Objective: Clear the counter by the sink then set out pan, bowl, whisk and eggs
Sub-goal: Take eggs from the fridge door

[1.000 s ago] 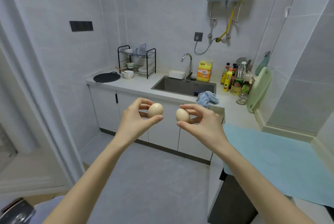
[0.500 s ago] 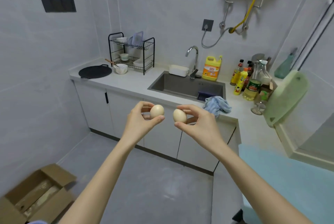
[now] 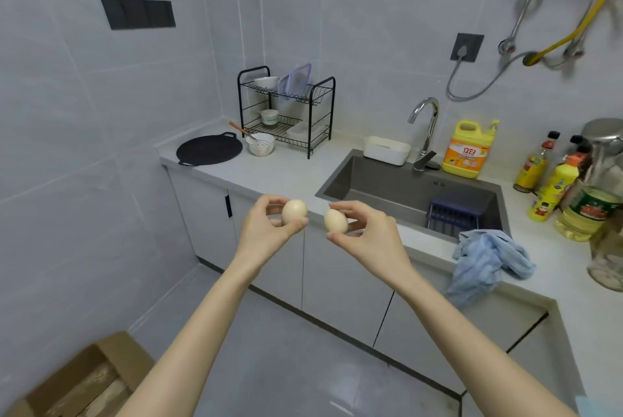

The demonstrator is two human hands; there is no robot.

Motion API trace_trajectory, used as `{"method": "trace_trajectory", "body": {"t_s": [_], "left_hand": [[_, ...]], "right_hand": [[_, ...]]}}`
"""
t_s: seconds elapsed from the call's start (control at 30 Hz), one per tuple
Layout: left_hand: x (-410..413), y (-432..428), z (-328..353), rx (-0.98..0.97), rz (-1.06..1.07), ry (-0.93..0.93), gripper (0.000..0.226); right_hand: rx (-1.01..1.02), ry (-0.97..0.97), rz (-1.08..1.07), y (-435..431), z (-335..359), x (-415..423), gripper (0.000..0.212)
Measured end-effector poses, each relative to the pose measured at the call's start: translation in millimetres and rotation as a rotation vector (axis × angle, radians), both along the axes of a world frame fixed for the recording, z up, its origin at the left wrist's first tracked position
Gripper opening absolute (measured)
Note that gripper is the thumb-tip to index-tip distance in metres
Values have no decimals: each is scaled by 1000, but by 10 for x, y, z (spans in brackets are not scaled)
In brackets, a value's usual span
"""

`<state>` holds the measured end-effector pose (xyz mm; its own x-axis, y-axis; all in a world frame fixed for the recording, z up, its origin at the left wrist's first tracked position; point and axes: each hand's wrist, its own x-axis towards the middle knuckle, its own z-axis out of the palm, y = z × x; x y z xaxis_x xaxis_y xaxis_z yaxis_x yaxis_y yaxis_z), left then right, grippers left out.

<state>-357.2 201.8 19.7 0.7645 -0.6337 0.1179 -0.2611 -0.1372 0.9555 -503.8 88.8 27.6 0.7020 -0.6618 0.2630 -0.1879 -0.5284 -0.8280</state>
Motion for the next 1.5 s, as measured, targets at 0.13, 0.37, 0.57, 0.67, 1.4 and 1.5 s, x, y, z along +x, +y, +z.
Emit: {"method": "trace_trajectory", "body": {"t_s": [0.13, 0.37, 0.57, 0.67, 1.4, 1.5], "left_hand": [[628, -429, -4, 31, 36, -26, 40], [1784, -890, -93, 128, 108, -38, 42], [2774, -1072, -361, 215, 141, -6, 43], [3274, -1187, -506, 251, 136, -9, 41], [6325, -2359, -1695, 425, -101, 109, 36], [6504, -2523, -1875, 462, -131, 81, 38]], "right_hand": [[14, 12, 42, -522, -68, 736, 40], [79, 77, 118, -1224, -158, 2071, 40], [118, 131, 174, -1592, -388, 3134, 40], [134, 152, 167, -1734, -526, 3622, 41], [258, 382, -56, -2632, -1738, 6592, 37], [243, 425, -52, -2758, -1920, 6799, 36]]}}
